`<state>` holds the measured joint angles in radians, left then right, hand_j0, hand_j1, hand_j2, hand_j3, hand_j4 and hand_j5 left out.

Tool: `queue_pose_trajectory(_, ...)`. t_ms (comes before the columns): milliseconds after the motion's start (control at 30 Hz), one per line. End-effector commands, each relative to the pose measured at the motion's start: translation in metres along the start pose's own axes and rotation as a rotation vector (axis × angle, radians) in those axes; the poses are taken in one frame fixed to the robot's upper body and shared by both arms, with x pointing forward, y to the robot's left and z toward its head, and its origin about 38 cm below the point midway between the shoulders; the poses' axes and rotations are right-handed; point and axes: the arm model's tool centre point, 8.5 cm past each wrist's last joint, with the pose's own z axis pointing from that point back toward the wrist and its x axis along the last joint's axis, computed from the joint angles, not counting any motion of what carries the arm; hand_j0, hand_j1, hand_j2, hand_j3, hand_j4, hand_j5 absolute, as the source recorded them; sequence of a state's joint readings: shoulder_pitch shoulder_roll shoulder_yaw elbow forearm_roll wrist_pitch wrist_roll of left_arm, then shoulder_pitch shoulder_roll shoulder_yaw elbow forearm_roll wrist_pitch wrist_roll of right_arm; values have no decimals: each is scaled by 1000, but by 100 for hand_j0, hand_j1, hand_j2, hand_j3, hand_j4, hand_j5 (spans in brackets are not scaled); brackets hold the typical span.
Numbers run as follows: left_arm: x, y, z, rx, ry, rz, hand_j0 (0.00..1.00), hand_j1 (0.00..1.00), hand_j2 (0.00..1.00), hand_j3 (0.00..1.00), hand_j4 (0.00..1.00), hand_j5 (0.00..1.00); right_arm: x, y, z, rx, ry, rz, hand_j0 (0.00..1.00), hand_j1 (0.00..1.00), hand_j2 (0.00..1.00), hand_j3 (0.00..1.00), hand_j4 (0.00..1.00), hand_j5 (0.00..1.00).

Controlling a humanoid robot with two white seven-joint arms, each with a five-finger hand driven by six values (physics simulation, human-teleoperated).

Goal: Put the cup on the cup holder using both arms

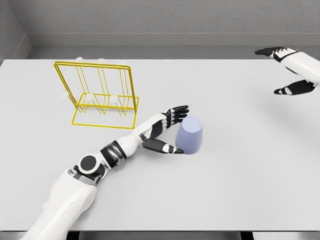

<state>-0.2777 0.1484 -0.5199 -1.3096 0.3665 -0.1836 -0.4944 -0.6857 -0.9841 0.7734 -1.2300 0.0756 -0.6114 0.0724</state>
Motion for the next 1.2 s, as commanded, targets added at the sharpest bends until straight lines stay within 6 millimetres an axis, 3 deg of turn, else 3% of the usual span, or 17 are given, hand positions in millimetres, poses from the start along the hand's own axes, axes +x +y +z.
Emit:
queue_pose_trajectory(0,1,-3,-3,-5,-6,3,100,100,100,100,100,100,1,4,-1,9,-3,-5,100,100,100,100,100,100)
queue_pose_trajectory(67,1,-5,-5,-7,-12,6,100,100,100,100,100,100,29,-1,-14,0,-97,9,100,100,100,100,100,100)
queue_pose_trajectory(100,2,-5,-6,-7,-11,1,100,100,100,100,100,100,29,-1,-14,-3,-98,8,100,100,100,100,100,100)
queue_pose_trajectory(433,3,-13,-14,-20,-18,-9,100,100,100,100,100,100,28,8,-18,7,-96,-12,100,100,100,100,100,100)
queue_pose_trajectory(533,3,-14,-15,-20,-18,-9,100,100,100,100,100,100,8,14,-10,15,-28,-26,100,100,100,100,100,100)
queue_pose_trajectory(933,5,-23,-25,-36,-29,-7,97,97,97,97,97,97,13,24,-16,32,-47,-37,100,100,100,100,100,100)
queue_pose_trajectory(1033,6,-22,-25,-35,-32,-6,62,62,62,62,62,62,13,24,-16,32,-47,-37,100,100,100,100,100,100)
queue_pose_trajectory(1100,6,-22,-25,-37,-32,-6,48,48,48,48,48,48,12,24,-16,32,-45,-37,100,100,100,100,100,100)
queue_pose_trajectory(1167,6,-23,-25,-44,-31,-7,45,45,45,45,45,45,13,24,-16,32,-47,-37,100,100,100,100,100,100)
